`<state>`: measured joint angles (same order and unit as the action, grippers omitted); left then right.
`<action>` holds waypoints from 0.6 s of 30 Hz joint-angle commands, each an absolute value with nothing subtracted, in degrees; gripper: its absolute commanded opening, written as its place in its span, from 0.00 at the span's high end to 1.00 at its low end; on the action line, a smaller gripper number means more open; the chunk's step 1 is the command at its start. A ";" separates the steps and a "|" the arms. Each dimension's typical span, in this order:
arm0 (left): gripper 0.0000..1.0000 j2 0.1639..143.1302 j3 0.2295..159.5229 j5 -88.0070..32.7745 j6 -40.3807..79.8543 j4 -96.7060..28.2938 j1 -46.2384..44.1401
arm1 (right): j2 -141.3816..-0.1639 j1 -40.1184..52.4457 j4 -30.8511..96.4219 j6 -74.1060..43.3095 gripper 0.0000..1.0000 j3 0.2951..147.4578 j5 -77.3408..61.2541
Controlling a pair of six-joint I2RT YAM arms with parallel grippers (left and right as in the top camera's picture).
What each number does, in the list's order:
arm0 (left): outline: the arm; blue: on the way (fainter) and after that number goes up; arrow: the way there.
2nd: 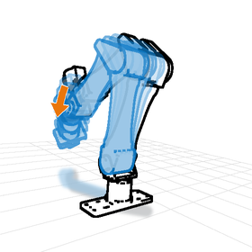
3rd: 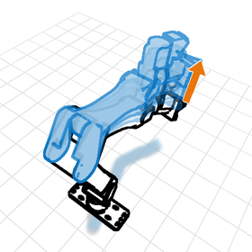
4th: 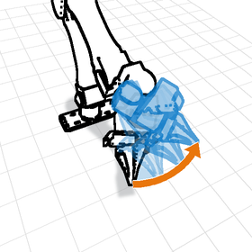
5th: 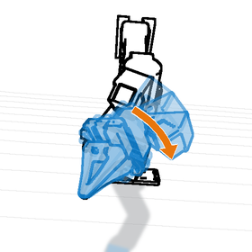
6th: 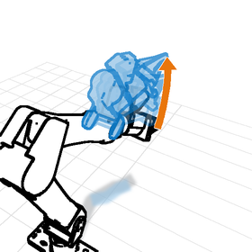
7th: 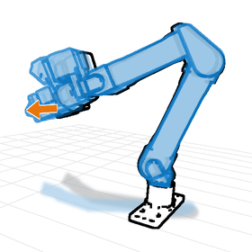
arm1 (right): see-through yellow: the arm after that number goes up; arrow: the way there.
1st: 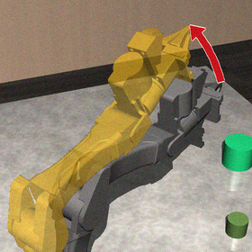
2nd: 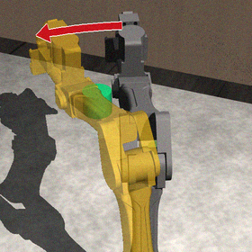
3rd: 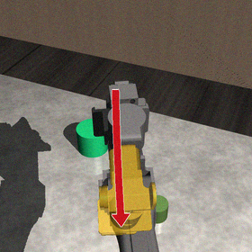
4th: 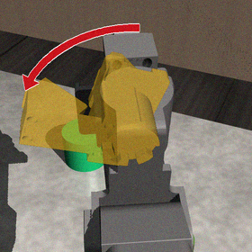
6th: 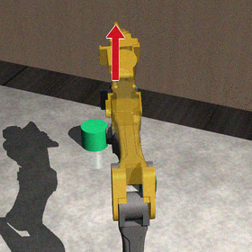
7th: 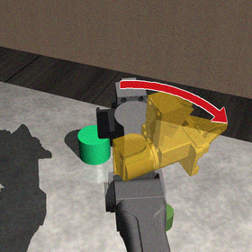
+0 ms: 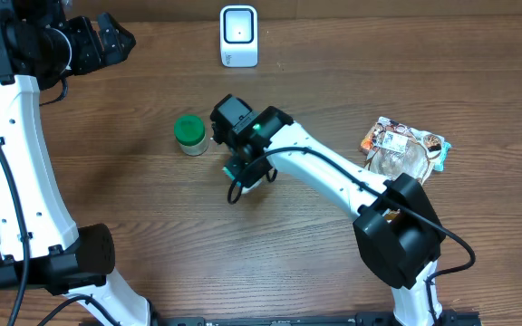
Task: Scan the item barcode
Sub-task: 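Reach the right gripper toward the teal Kleenex pack beside the jar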
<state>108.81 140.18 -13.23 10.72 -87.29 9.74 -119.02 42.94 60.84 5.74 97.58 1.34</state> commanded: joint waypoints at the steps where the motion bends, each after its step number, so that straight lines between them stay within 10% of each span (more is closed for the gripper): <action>1: 0.00 108.68 140.25 -13.08 10.90 -87.15 9.63 | -118.30 39.29 59.94 13.98 0.56 97.56 2.81; 7: 0.00 108.68 140.25 -13.10 10.90 -87.15 9.63 | -118.30 36.64 59.05 3.09 0.30 97.58 -9.08; 13: 0.01 108.68 140.25 -13.08 10.90 -87.15 9.61 | -119.02 37.47 54.04 -13.67 0.96 97.41 -27.92; 18: 0.00 108.68 140.25 -13.08 10.90 -87.15 9.69 | -119.90 39.72 50.72 -29.54 0.96 94.91 -14.68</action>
